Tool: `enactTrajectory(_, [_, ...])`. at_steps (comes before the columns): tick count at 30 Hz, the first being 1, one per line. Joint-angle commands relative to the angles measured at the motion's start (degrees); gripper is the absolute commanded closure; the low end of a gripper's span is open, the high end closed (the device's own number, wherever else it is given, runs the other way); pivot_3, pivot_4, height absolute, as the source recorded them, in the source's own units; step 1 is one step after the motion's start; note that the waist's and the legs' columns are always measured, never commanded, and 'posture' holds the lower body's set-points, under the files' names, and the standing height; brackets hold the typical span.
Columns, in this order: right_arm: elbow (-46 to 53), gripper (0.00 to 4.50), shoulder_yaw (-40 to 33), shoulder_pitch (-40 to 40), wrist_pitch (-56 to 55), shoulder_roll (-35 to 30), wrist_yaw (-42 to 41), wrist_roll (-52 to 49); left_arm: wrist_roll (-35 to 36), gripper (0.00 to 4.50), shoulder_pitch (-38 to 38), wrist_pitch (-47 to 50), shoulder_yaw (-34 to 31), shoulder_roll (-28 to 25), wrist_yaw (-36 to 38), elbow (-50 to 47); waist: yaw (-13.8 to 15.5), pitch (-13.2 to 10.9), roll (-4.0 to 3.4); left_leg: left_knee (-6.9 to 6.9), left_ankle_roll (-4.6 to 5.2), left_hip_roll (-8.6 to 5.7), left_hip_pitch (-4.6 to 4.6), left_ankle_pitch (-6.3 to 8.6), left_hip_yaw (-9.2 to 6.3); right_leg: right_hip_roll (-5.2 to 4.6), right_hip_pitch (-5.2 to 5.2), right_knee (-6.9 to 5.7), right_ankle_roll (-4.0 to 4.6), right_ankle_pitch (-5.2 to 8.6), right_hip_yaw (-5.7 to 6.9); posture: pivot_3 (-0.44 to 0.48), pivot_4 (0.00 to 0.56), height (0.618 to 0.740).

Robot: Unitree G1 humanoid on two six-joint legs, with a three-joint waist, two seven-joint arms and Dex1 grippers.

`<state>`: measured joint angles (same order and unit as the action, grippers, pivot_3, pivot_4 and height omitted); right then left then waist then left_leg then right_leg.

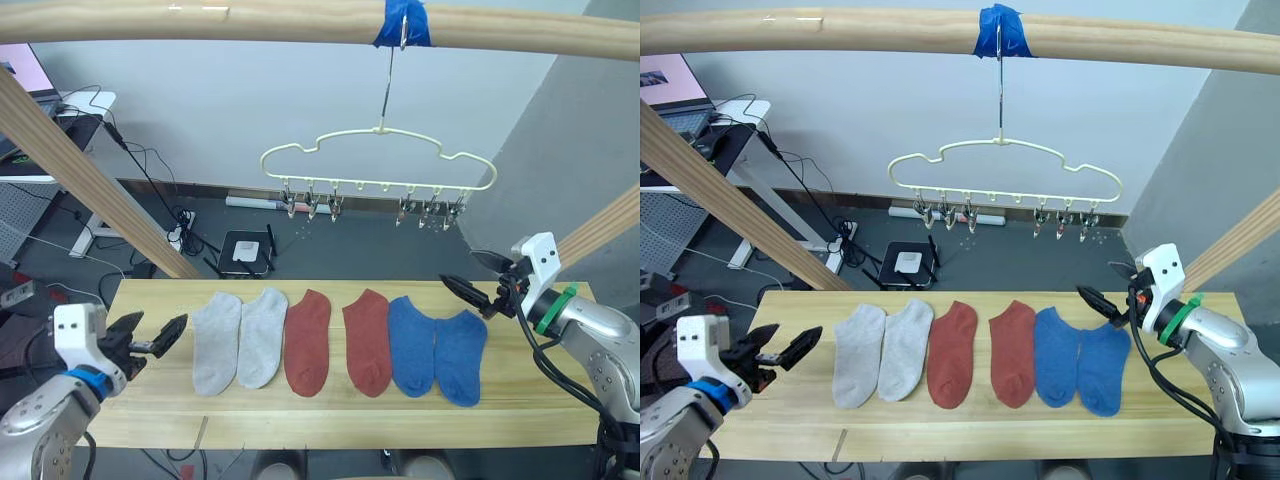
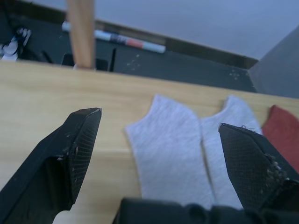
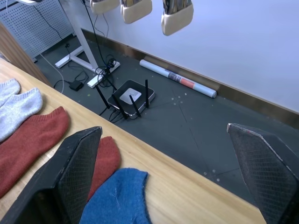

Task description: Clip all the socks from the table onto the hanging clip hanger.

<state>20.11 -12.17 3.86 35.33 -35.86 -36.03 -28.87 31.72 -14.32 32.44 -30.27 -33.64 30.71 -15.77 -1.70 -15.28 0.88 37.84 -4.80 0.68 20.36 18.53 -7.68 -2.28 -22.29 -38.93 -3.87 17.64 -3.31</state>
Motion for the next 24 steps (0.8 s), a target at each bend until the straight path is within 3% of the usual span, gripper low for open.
enactTrajectory(1, [3.7, 0.0, -0.8, -1.0, -1.1, 1.1, 2.4, 0.7, -0.5, 0.06, 0.9, -0.5, 1.5, -0.5, 0.4, -2.0, -0.1, 0.0, -0.01, 0.0, 0.0, 0.0, 0.0, 0.0, 0.02, 0.0, 0.0, 0.0, 0.0, 0.0, -0.01, 0.007, 0.273, 0.74])
enactTrajectory(13, [12.1, 0.0, -0.7, -8.0, -1.8, -0.4, 0.5, -0.1, -3.4, 0.06, 18.2, -0.7, 14.7, -0.6, -0.8, -8.0, -0.2, -0.1, 0.01, 0.11, -0.01, -0.02, 0.1, 0.0, -0.04, 0.0, -0.01, 0.0, -0.04, -0.03, 0.05, -0.044, 0.274, 0.74])
enactTrajectory(21, [16.7, 0.0, 2.6, -7.0, -4.1, 1.6, 2.0, 0.9, -8.2, 0.06, 27.3, -7.3, 19.2, 2.1, -1.8, -3.3, -1.6, -0.2, 0.01, 0.08, -0.01, -0.01, 0.12, 0.0, -0.01, 0.02, -0.05, 0.03, -0.03, -0.03, 0.02, -0.062, 0.269, 0.74])
enactTrajectory(24, [19.0, 0.0, 3.1, -3.6, -1.8, 1.4, 0.4, -4.1, -9.0, 0.06, 28.5, -9.2, 19.9, 2.9, -1.6, -2.6, -1.8, -0.2, 0.03, 0.1, -0.01, -0.01, 0.14, 0.0, -0.03, 0.02, -0.05, 0.05, -0.03, -0.03, 0.04, -0.072, 0.265, 0.74])
